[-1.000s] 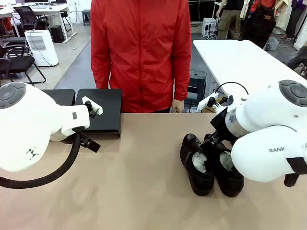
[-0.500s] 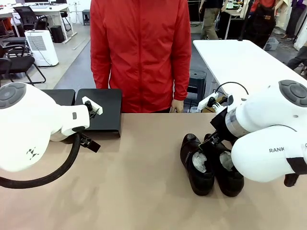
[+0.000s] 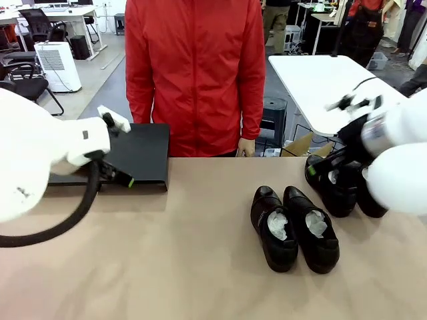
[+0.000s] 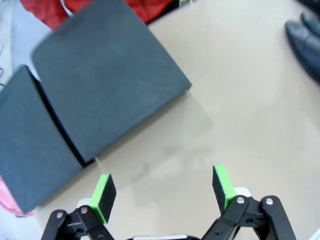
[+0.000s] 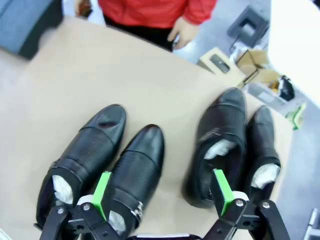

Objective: Organize the shoes by placing them on the stand.
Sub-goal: Pick up one Shoe and place it in the middle of the table.

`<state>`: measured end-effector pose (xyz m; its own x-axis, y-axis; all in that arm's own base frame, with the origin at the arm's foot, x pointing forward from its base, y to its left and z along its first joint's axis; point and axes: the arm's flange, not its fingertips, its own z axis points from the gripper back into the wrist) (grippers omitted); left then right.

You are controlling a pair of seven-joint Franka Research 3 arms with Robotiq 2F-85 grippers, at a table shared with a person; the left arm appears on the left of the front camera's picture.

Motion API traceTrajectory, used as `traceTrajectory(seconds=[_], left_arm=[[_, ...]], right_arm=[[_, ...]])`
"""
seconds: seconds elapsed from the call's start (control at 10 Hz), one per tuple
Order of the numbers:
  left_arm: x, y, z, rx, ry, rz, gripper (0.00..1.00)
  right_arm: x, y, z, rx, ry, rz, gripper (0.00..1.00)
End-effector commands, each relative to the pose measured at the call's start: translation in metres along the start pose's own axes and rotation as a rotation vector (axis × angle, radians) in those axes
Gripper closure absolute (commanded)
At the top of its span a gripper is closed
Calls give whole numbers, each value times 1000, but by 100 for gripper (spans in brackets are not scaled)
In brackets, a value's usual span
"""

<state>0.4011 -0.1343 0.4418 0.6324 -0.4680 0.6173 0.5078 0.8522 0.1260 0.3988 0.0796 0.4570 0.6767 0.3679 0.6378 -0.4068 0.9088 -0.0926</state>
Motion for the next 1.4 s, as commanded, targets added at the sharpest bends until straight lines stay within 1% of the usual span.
traceTrajectory(seconds=[0.0, 0.2, 0.4, 0.5, 0.6, 0.7, 0.8, 1.0, 1.1, 1.3], left_arm=[[7, 39, 39, -66, -34, 26, 0], [-8, 72, 66, -123, -48, 99, 0], [-30, 96, 90, -173, -88, 165, 0], [-41, 104, 102, -187, -116, 196, 0], [-48, 107, 106, -186, -133, 218, 0], [-51, 106, 107, -189, -130, 218, 0], [-49, 107, 103, -197, -114, 217, 0], [-47, 108, 101, -216, -115, 271, 0], [-34, 119, 109, -182, -112, 241, 0], [-34, 119, 109, -182, -112, 241, 0]], right_arm=[[-6, -31, 33, 91, -11, -64, 0], [-21, -63, 65, 190, -25, -135, 0], [-47, -82, 97, 252, -81, -165, 0], [-60, -87, 111, 277, -102, -165, 0], [-68, -91, 118, 275, -105, -174, 0], [-74, -94, 124, 280, -107, -182, 0], [-76, -92, 126, 298, -106, -174, 0], [-75, -90, 129, 314, -99, -149, 0], [-57, -103, 133, 278, -89, -189, 0], [-57, -103, 133, 278, -89, -189, 0]])
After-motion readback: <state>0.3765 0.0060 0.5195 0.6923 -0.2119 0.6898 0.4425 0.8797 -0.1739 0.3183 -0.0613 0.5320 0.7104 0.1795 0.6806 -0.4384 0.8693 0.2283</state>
